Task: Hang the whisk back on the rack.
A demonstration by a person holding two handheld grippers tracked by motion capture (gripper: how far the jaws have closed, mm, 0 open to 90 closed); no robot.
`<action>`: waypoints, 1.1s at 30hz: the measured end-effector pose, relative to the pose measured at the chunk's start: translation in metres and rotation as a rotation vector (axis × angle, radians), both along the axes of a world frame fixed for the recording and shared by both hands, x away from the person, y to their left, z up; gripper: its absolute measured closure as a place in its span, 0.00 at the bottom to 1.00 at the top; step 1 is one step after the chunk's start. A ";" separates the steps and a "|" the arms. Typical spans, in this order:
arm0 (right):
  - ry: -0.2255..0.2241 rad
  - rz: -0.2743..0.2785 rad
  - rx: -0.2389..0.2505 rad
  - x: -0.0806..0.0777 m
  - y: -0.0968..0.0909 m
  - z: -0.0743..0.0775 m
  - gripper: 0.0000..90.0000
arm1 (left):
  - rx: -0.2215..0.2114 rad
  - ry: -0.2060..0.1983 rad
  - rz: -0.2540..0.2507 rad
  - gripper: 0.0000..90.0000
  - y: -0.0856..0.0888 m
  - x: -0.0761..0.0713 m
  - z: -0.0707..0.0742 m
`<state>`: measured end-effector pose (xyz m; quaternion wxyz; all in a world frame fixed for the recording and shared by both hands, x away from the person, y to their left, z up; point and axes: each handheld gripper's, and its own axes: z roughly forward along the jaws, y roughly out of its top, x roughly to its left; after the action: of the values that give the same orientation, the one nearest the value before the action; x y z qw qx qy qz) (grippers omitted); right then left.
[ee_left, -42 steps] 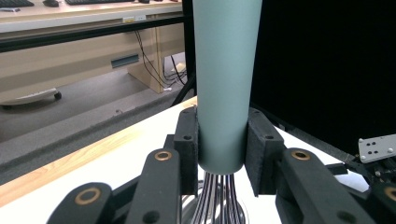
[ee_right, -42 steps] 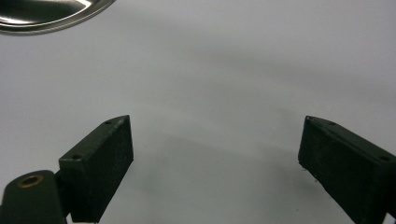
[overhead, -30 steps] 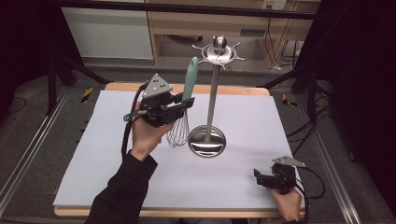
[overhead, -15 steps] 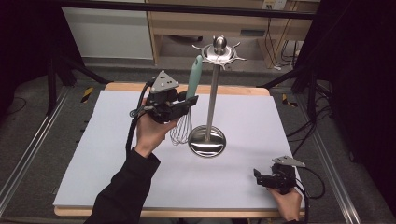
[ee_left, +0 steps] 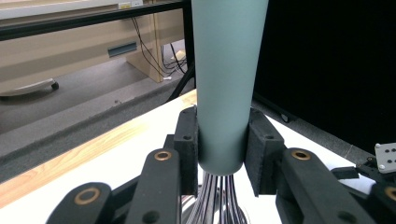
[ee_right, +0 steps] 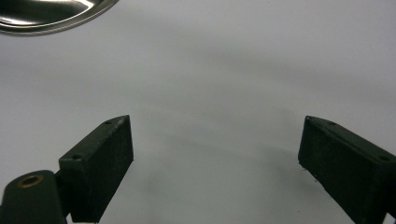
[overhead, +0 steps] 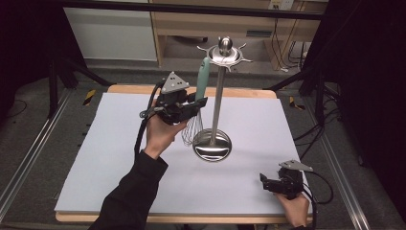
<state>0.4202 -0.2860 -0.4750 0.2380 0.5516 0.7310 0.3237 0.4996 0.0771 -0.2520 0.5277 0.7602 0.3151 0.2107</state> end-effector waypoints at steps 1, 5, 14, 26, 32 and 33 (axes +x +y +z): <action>0.000 -0.001 0.001 0.000 0.000 0.000 0.12 | -0.002 -0.009 0.001 0.76 -0.001 0.001 -0.001; 0.002 -0.001 0.001 0.000 0.000 0.000 0.12 | -0.016 -0.020 -0.004 0.76 -0.002 0.004 -0.005; 0.003 0.000 0.001 0.000 0.001 -0.001 0.12 | -0.040 -0.055 0.008 0.76 -0.009 0.009 -0.012; 0.003 0.001 -0.006 0.001 0.001 -0.002 0.12 | -0.033 -0.085 0.023 0.75 -0.010 0.011 -0.014; 0.002 0.001 -0.005 0.000 0.001 -0.001 0.12 | -0.047 -0.099 0.033 0.60 -0.009 0.010 -0.014; 0.004 0.001 0.001 0.000 0.001 -0.001 0.12 | -0.040 -0.102 0.034 0.58 -0.008 0.009 -0.013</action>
<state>0.4203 -0.2853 -0.4762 0.2361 0.5519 0.7317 0.3230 0.5085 0.0693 -0.2655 0.5546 0.7323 0.3048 0.2515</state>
